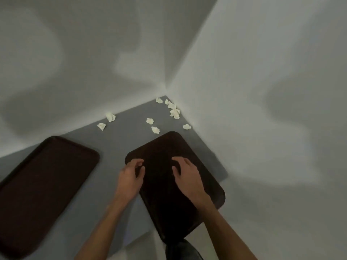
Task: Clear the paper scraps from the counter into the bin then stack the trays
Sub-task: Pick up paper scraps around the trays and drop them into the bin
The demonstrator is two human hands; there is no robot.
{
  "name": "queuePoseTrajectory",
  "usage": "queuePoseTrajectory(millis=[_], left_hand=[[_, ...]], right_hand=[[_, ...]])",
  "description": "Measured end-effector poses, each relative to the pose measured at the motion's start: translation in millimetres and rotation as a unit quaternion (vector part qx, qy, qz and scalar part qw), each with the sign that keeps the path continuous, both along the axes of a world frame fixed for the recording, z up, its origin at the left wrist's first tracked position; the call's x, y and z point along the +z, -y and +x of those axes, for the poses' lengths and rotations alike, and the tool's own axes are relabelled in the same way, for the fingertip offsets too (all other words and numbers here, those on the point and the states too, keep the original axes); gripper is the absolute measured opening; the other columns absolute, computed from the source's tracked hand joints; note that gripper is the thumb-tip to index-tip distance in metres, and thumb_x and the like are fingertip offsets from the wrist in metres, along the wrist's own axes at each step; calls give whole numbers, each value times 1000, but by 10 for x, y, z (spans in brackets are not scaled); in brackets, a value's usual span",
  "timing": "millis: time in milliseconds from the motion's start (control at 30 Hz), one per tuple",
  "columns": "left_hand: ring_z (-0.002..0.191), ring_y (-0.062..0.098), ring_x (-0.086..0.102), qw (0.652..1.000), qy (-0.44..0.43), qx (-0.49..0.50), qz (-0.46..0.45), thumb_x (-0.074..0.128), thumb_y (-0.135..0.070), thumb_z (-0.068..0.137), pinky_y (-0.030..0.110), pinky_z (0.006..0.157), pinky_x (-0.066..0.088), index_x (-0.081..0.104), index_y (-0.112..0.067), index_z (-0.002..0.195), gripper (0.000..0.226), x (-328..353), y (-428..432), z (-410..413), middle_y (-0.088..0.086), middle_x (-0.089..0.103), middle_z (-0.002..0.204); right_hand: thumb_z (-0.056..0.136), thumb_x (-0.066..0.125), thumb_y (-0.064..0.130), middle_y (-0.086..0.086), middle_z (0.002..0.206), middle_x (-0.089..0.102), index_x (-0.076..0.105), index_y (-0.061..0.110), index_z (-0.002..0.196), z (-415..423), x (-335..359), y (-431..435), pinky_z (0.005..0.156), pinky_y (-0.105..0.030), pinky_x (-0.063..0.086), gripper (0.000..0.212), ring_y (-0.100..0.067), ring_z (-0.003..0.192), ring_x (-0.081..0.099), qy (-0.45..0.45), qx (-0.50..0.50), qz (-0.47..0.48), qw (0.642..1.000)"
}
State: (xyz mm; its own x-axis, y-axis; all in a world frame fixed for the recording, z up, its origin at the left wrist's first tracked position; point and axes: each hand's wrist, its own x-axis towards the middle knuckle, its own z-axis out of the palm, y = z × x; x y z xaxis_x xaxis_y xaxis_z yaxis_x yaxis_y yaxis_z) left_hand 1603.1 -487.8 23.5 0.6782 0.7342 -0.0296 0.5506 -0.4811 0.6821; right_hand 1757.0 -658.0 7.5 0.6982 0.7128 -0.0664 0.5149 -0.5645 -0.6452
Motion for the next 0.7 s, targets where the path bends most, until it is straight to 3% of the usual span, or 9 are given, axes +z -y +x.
queuePoseTrajectory(millis=[167,300,467,567,700], left_hand=[[109,14,68,999,10,33,-11,64,-17,99,27,96,51,66,-16,122,23,-30,-417,482,-2,73,117],[105,10,66,1000,9,27,0,64,-12,98,15,90,42,67,-16,119,22,-50,-618,710,-9,69,111],[113,19,66,1000,-4,0,23,65,-6,96,8,96,35,68,-11,121,26,-88,-989,1093,3,71,124],[111,25,65,999,-23,-35,33,64,-4,94,17,98,38,66,-11,122,29,-159,-1254,1389,9,69,121],[113,36,63,994,-54,-70,58,59,-1,92,37,101,46,65,-6,126,35,-305,-1583,1896,17,65,125]], right_hand=[[108,54,28,-3,150,55,52,25,148,769,-154,-1062,111,-40,48,40,-23,134,55,27,58,-32,997],[106,54,12,-11,147,57,55,21,148,1130,-332,-1737,110,-48,50,43,-33,132,56,41,108,-55,992],[107,50,6,-15,140,62,66,6,131,1351,-555,-2158,113,-41,45,29,-32,132,53,82,159,-97,979],[107,49,5,-17,127,67,69,2,120,1443,-629,-2231,107,-36,44,24,-31,123,58,73,147,-79,983],[104,53,3,-16,108,70,73,4,106,1531,-608,-2134,86,-35,45,21,-32,104,62,68,81,-21,994]])
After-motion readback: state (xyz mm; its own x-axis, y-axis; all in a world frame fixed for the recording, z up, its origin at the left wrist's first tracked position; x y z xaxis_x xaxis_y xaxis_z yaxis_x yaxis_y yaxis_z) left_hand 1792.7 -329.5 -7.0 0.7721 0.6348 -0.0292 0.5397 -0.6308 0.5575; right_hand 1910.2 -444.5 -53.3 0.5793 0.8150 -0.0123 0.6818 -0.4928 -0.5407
